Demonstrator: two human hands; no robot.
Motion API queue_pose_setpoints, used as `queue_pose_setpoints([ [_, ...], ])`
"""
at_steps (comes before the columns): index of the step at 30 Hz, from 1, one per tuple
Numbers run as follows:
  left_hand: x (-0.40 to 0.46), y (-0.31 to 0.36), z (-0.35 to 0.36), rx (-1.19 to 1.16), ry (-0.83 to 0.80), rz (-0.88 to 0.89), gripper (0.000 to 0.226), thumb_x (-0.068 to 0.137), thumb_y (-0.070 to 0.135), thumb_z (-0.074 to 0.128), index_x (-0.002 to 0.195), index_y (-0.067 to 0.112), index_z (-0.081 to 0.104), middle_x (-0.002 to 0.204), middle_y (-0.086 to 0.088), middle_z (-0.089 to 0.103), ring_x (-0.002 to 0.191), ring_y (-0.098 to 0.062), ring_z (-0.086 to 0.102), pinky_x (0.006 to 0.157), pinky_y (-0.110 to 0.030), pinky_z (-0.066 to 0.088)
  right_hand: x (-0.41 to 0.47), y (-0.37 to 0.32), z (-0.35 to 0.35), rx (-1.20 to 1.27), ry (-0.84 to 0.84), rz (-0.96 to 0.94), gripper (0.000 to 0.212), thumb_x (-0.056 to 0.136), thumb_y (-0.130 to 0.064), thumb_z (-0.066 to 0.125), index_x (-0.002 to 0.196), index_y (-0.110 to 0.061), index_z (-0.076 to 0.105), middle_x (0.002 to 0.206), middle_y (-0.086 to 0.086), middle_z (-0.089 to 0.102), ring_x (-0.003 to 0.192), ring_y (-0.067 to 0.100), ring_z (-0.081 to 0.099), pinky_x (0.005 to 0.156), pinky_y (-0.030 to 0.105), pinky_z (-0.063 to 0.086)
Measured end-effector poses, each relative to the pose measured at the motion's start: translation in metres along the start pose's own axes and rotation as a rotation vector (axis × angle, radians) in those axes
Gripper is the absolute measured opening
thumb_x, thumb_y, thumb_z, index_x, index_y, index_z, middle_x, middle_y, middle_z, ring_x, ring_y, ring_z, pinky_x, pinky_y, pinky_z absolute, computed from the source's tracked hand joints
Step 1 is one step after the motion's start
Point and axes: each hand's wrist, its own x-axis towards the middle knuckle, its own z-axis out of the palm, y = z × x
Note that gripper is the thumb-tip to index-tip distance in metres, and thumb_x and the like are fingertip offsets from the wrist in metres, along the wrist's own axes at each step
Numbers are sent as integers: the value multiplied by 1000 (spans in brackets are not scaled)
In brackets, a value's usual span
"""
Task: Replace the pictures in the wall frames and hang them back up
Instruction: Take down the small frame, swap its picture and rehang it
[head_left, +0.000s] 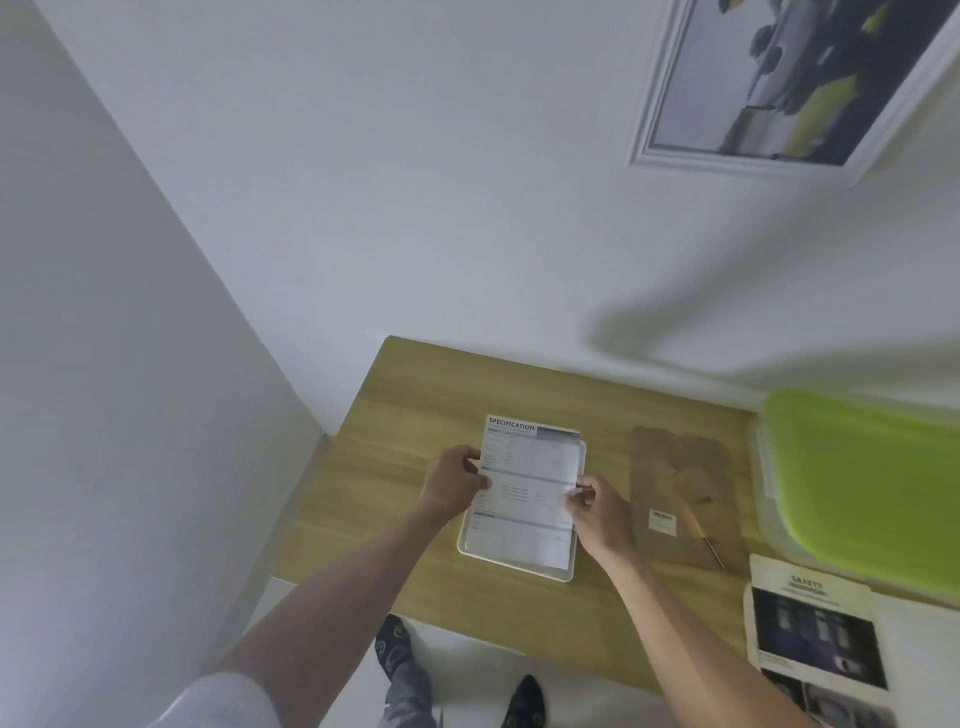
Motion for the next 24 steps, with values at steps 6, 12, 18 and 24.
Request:
queue_pose_setpoints([
  [6,2,-4,17,292,-18,126,56,83,11,65,137,16,52,98,-2,60,91,-25,61,83,-39,54,-5,3,6,-141,36,-6,32,92,-19,65,123,-16,58,90,-7,65,76,10,63,63,21,46],
  [12,12,-6,21,483,-37,183,27,85,21,61,110,15,54,99,0,52,88,-25,61,77,-42,55,6,9,10,-218,36,2,35,91,-20,65,125,-18,61,101,1,65,91,17,62,79,28,51],
  [18,15,-14,21,524,12,194,39,88,27,62,123,13,55,111,0,44,90,-25,58,69,-34,47,6,5,13,-363,32,10,48,96,-28,59,142,-22,46,124,4,53,105,21,60,76,27,45],
  [24,21,-23,19,382,-27,157,51,90,28,66,138,21,53,113,3,47,99,-20,56,84,-37,50,6,9,17,-303,13,-13,49,98,-26,58,146,-21,44,129,6,45,106,18,58,83,20,44],
])
